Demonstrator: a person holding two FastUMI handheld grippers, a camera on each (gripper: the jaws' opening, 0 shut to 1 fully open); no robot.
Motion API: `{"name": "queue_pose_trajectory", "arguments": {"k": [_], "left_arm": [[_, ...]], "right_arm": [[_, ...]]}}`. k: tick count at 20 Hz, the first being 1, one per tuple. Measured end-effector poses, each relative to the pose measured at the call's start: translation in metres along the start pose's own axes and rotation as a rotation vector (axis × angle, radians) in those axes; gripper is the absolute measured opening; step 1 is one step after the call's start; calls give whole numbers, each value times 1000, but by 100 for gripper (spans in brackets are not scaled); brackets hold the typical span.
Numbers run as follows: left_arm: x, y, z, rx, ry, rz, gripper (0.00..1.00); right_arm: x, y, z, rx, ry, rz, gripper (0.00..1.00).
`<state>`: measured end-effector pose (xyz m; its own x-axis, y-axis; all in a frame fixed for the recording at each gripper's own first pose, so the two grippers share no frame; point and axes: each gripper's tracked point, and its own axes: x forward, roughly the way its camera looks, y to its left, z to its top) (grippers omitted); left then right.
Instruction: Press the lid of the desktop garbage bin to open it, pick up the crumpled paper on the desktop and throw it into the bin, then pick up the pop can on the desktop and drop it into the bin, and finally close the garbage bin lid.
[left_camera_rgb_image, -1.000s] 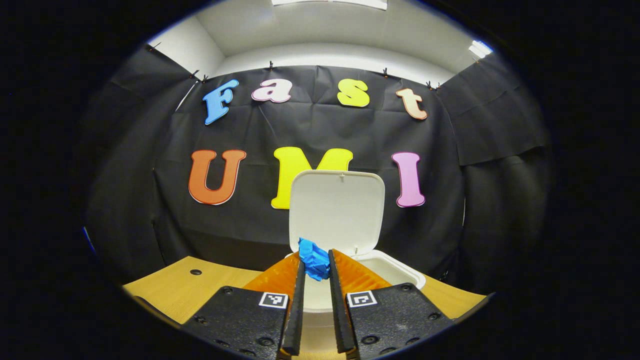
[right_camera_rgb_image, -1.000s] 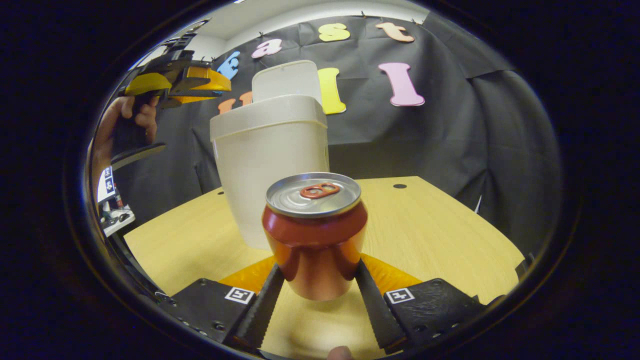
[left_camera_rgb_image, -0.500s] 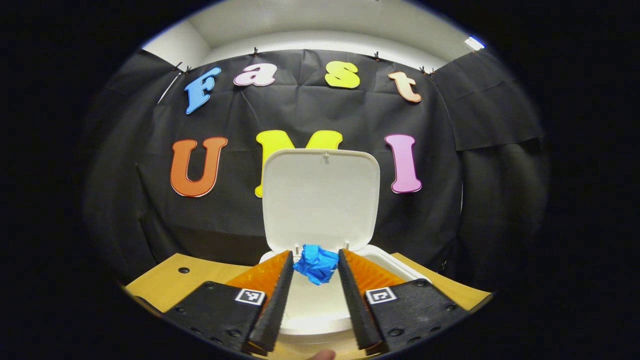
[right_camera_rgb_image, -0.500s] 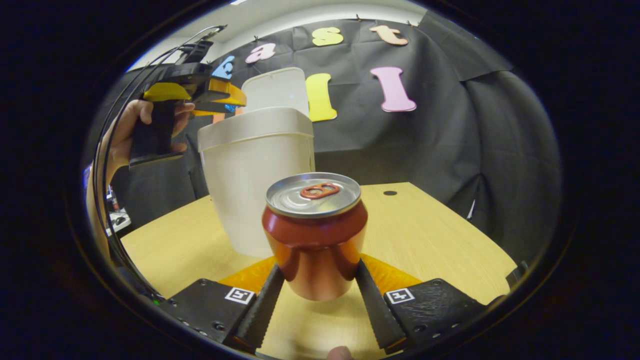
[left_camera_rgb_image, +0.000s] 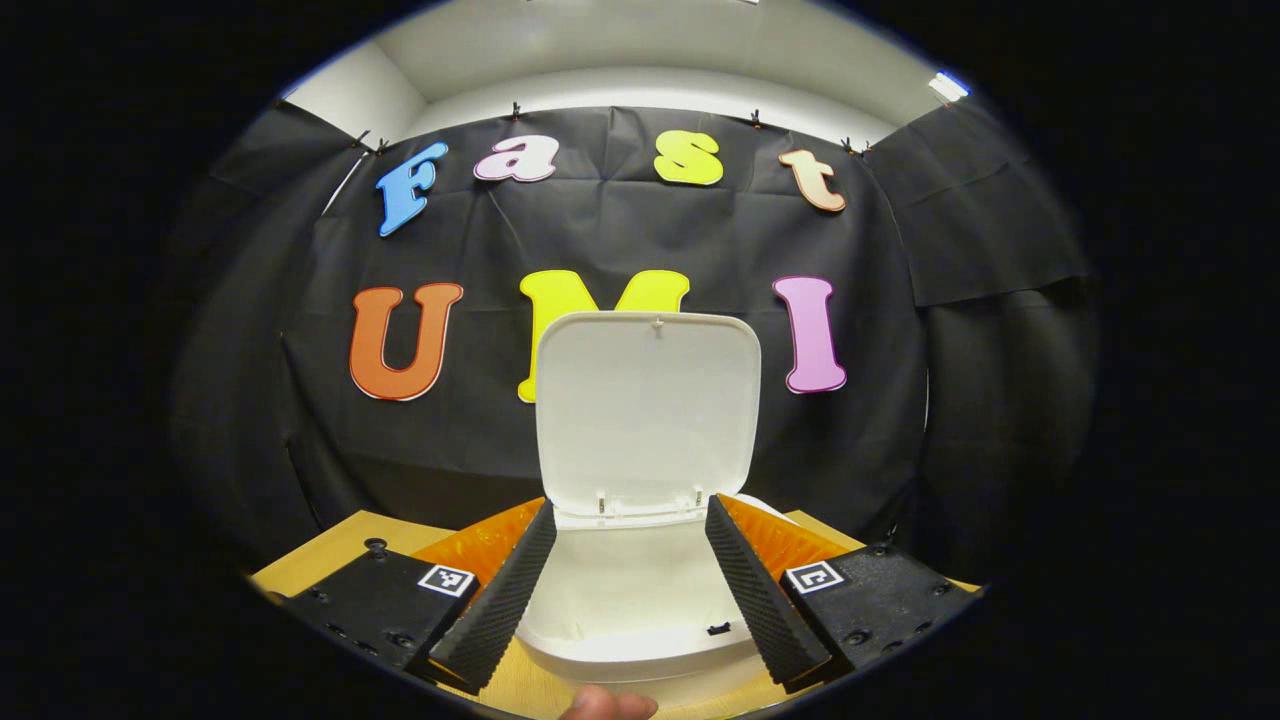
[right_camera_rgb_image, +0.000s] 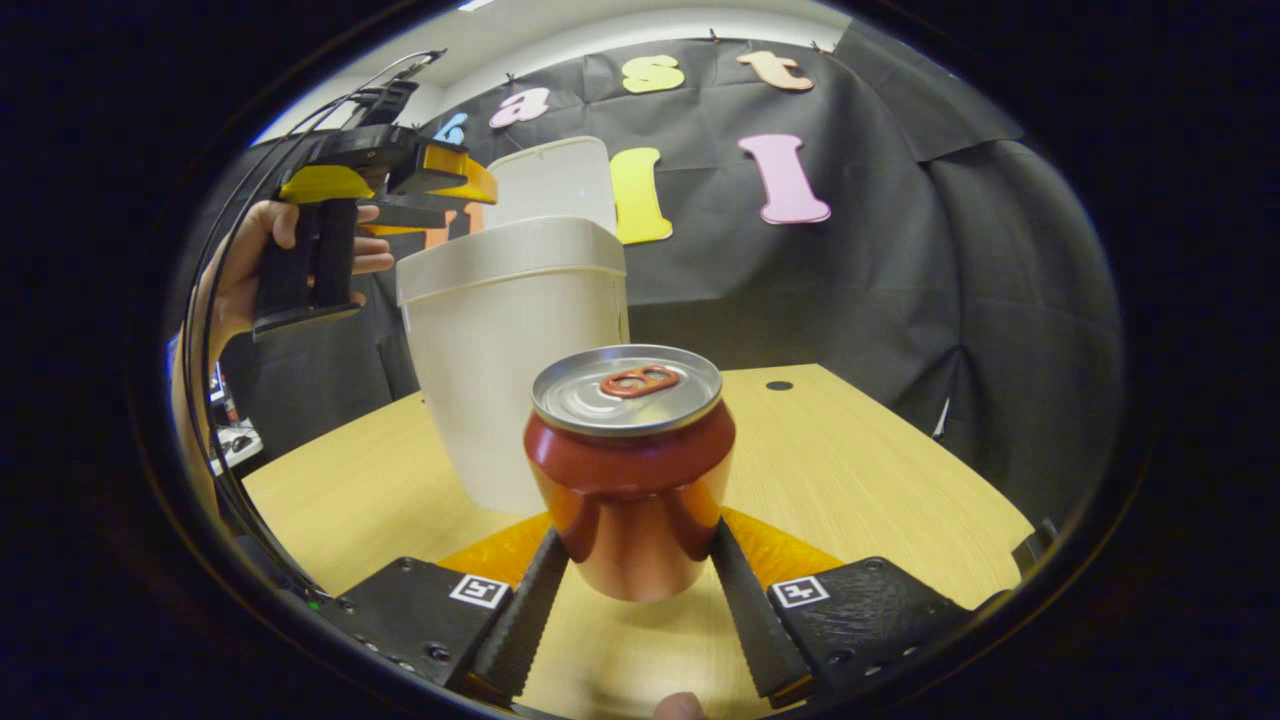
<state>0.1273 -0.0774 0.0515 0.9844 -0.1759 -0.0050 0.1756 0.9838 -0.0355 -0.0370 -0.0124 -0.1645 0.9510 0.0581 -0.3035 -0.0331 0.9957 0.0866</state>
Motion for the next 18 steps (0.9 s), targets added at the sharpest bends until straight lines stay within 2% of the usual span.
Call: {"name": "queue_pose_trajectory", "arguments": {"k": [5, 10, 15, 18], "left_arm": [[-14, 6, 4, -4, -11, 7, 97], [-41, 14, 3, -2, -40, 20, 97], [-73, 34, 13, 5, -87, 51, 97], [-91, 55, 7, -7, -92, 94, 96]], "right_arm": [[-9, 0, 8, -23, -7, -1, 80], [-16, 9, 32, -51, -45, 14, 80], [-14, 27, 56, -65, -34, 72, 80], [-16, 39, 92, -95, -82, 101, 80]]}}
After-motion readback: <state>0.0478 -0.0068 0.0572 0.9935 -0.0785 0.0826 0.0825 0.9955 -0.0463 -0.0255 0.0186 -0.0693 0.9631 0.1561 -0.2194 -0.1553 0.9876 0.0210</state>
